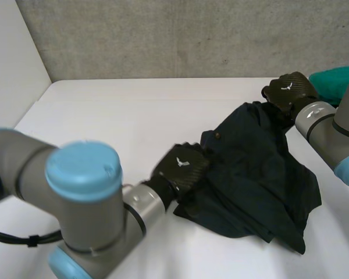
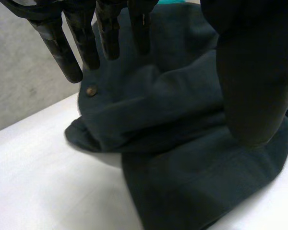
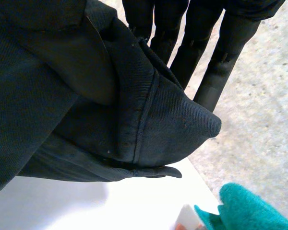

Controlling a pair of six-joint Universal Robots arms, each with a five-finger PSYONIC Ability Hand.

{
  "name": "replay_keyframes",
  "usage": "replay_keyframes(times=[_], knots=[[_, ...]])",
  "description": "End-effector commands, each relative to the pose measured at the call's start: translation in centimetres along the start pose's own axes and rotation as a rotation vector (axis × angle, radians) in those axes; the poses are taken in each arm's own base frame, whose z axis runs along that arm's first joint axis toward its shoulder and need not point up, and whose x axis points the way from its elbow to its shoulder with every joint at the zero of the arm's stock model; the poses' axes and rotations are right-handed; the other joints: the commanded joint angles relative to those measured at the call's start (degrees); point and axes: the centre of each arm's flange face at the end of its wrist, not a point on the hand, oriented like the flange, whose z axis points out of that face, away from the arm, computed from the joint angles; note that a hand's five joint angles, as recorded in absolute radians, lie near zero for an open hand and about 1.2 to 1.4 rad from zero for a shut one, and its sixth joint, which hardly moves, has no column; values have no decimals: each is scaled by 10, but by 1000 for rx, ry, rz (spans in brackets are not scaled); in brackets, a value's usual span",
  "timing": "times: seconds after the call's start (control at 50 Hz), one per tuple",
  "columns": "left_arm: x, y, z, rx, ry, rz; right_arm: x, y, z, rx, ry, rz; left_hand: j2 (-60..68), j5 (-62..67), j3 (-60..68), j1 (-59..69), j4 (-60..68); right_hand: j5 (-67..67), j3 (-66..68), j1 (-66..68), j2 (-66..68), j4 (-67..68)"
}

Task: Fold the laundry.

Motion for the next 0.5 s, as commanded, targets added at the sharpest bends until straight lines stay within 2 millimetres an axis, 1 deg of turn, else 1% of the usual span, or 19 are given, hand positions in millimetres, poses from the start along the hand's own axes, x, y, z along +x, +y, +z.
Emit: replay_keyframes(times=[0.02,0.06,0.12,0.2,0.22,0.24,0.26,0.3,0.34,0.36,0.42,0.44,0.5], knots=[[26,26,29,134,-3,121,-10,0,-8,-20,-67,34,13,24,14,13,17,133,124,178,126,115],[34,36,39,121,-1,178,-10,0,-10,-20,-67,40,53,64,54,54,57,133,124,178,126,115],[39,42,46,105,-7,215,-10,2,-11,-24,-64,44,86,96,86,86,89,133,124,178,126,115],[48,48,52,82,7,226,-10,8,-11,-45,-64,47,373,383,373,373,376,133,124,178,126,115],[52,48,52,74,13,226,-8,10,-11,-52,-62,49,570,580,570,570,573,133,124,178,126,115],[52,47,51,70,11,228,-7,10,-11,-52,-62,49,628,639,629,628,632,133,124,178,126,115],[52,45,50,67,10,228,-6,10,-11,-51,-60,50,629,639,629,629,632,133,124,178,126,115],[44,31,45,77,-31,225,0,7,-13,-49,-49,47,629,639,629,629,632,133,124,178,126,115],[31,16,41,100,-89,216,6,4,-15,-47,-38,43,629,639,629,629,632,133,124,178,126,115],[13,-2,37,133,-165,202,11,-1,-19,-43,-28,38,629,639,629,629,632,133,124,178,126,115],[-17,-35,32,211,-267,180,19,-11,-27,-33,-23,28,629,639,629,629,632,133,124,178,126,115],[-34,-54,29,261,-306,169,21,-18,-34,-23,-29,24,629,639,629,629,632,133,124,178,126,115],[-55,-79,26,328,-324,164,22,-29,-45,4,-45,31,629,639,629,629,632,133,124,178,126,115]])
